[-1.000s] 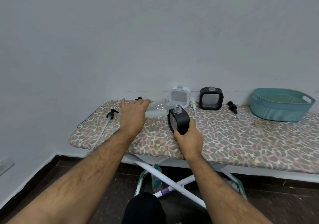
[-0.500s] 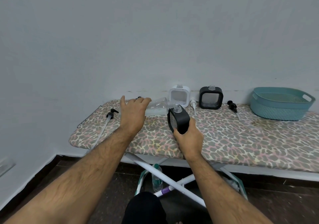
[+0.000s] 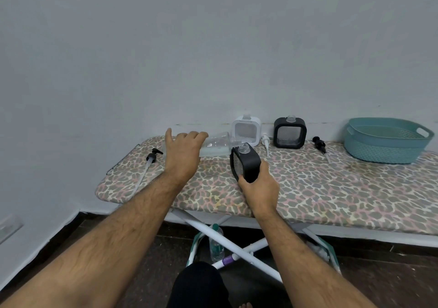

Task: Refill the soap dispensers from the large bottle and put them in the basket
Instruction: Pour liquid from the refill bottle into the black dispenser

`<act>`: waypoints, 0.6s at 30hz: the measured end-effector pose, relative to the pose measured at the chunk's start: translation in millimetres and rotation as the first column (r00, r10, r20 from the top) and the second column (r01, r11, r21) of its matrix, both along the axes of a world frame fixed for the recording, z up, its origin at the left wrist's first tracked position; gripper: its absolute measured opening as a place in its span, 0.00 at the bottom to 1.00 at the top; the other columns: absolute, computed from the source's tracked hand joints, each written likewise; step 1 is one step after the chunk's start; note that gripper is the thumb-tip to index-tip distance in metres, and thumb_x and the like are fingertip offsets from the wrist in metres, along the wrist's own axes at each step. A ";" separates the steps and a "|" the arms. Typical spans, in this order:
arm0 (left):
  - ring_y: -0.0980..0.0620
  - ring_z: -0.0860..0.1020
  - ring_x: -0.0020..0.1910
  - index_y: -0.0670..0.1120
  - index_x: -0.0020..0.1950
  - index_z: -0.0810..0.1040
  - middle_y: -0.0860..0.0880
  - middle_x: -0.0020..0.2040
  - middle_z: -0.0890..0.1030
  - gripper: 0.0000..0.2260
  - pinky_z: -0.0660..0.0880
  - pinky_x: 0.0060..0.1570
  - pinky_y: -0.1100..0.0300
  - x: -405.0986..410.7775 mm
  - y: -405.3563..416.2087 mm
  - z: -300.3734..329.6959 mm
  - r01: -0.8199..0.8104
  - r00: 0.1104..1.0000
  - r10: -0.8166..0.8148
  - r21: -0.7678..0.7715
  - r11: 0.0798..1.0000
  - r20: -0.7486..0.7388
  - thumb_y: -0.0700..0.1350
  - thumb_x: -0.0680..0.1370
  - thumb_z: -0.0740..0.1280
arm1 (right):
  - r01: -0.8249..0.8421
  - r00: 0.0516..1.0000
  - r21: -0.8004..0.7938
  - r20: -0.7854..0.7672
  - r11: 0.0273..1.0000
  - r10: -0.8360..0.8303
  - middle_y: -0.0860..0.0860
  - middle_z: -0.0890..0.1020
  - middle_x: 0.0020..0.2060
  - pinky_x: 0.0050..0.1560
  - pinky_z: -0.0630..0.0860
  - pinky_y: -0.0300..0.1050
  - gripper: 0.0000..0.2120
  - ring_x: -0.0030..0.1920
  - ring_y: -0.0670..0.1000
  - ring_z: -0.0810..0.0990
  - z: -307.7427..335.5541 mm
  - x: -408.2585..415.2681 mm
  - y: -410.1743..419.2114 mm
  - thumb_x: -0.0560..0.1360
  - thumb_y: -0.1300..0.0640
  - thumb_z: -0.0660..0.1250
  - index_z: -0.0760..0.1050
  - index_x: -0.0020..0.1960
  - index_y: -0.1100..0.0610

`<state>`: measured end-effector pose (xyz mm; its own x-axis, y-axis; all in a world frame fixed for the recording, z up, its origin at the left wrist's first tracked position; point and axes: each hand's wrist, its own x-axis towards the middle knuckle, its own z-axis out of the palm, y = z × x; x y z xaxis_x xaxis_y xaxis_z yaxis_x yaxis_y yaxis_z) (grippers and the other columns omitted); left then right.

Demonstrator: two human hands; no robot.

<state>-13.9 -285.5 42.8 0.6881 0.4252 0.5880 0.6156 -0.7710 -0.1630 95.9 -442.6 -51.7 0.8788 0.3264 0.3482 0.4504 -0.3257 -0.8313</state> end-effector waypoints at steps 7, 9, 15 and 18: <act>0.48 0.78 0.58 0.56 0.68 0.72 0.54 0.61 0.80 0.26 0.52 0.72 0.36 0.5 0.8 0.6 -0.001 1.000 0.001 0.000 1.000 -0.004 0.40 0.73 0.74 | 0.000 1.000 -0.004 0.000 1.000 0.000 0.43 0.80 0.43 0.43 0.73 0.40 0.22 0.43 0.48 0.78 -0.6 1.1 0.9 0.71 0.49 0.73 0.69 0.62 0.47; 0.48 0.78 0.59 0.56 0.68 0.72 0.54 0.61 0.80 0.26 0.52 0.72 0.36 0.5 0.5 1.1 -0.004 1.000 0.004 -0.001 1.000 -0.007 0.40 0.73 0.73 | 0.003 1.000 -0.003 0.004 1.000 -0.003 0.42 0.80 0.43 0.44 0.76 0.42 0.22 0.45 0.50 0.79 -1.5 1.3 1.7 0.71 0.48 0.73 0.68 0.61 0.45; 0.48 0.78 0.59 0.56 0.69 0.71 0.54 0.62 0.79 0.26 0.52 0.72 0.36 0.0 -0.9 2.2 -0.006 1.000 0.006 -0.002 1.000 -0.016 0.40 0.74 0.73 | -0.001 1.000 0.000 0.004 1.000 0.001 0.41 0.79 0.42 0.47 0.80 0.48 0.22 0.47 0.52 0.80 -4.1 1.1 2.2 0.70 0.47 0.73 0.66 0.59 0.42; 0.48 0.78 0.60 0.56 0.69 0.71 0.54 0.62 0.79 0.26 0.52 0.73 0.36 0.0 -1.1 3.9 -0.006 1.000 0.006 -0.002 1.000 -0.015 0.40 0.74 0.73 | -0.008 1.000 0.011 0.001 1.000 0.008 0.42 0.80 0.43 0.47 0.79 0.46 0.23 0.46 0.50 0.80 -3.0 1.6 2.4 0.71 0.49 0.73 0.68 0.61 0.45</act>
